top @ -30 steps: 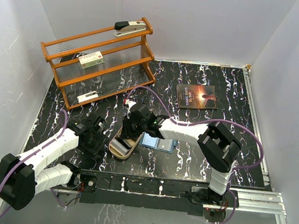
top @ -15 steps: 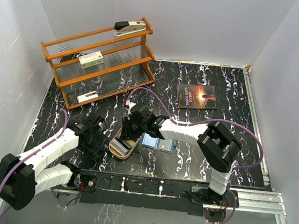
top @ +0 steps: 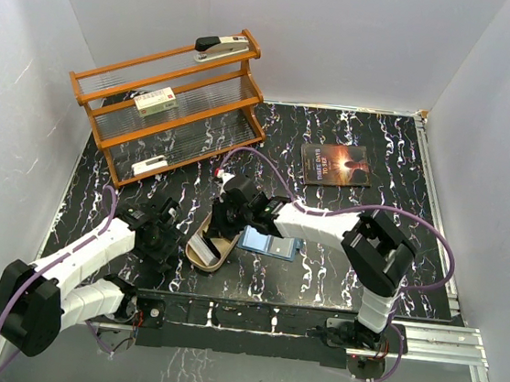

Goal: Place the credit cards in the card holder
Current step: Pick up the credit card from the storage box.

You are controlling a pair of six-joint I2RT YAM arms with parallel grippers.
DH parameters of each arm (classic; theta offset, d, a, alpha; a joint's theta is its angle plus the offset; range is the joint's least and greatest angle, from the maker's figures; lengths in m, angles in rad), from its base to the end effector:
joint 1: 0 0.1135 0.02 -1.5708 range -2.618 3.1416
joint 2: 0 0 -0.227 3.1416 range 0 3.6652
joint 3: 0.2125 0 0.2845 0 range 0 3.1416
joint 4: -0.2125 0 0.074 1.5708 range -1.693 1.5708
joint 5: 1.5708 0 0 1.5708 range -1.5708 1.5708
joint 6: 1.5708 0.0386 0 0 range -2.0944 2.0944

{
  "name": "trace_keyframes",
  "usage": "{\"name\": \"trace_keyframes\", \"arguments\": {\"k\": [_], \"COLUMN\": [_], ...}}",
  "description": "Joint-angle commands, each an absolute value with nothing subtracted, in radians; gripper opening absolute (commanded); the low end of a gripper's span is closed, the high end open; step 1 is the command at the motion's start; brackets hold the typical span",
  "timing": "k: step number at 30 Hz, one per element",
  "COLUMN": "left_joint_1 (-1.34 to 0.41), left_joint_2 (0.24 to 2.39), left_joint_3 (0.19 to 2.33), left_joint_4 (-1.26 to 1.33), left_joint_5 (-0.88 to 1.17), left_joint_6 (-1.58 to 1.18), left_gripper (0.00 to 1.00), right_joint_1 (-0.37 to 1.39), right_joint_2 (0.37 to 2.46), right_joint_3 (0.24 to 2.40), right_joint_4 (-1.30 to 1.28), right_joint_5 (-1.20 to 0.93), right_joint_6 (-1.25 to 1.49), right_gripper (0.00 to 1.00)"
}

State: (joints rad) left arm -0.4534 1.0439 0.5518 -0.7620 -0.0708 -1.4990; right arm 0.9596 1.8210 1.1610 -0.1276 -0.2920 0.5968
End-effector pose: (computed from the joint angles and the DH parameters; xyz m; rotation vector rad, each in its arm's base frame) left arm 0.1939 -0.0914 0.1243 -1.4563 2.4944 -0.3248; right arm 0.2267 0.3430 0.1317 -0.6224 2.5209 1.0227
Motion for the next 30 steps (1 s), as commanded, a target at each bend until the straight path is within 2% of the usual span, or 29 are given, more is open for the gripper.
{"name": "trace_keyframes", "arguments": {"k": [1, 11, 21, 24, 27, 30], "left_joint_1": [-0.451, -0.45, -0.449, -0.449, -0.45, -0.449], "left_joint_2": [1.034, 1.026, 0.95, 0.904, 0.851, 0.841], "left_joint_3": [0.579, 0.617, 0.714, 0.712, 0.701, 0.713], "left_joint_4": [-0.788, -0.795, -0.817, -0.693, -0.499, -0.41], "left_joint_5": [-0.097, -0.14, -0.253, -0.173, -0.002, 0.102], "left_joint_6": [-1.487, -1.433, -1.257, -1.08, -0.868, -0.792], "left_gripper": [0.61, 0.62, 0.63, 0.64, 0.64, 0.63], "right_joint_1": [0.962, 0.962, 0.961, 0.95, 0.925, 0.889], "right_joint_2": [1.767, 1.747, 1.601, 1.54, 1.472, 1.402], "right_joint_3": [1.156, 1.179, 1.169, 1.143, 1.105, 1.055], "right_joint_4": [-0.151, -0.211, -0.24, -0.239, -0.242, -0.241], "right_joint_5": [-0.214, -0.142, -0.061, -0.049, -0.043, -0.042], "right_joint_6": [0.587, 0.552, 0.554, 0.558, 0.571, 0.581], "right_gripper": [0.0, 0.0, 0.0, 0.0, 0.0, 0.0]}}
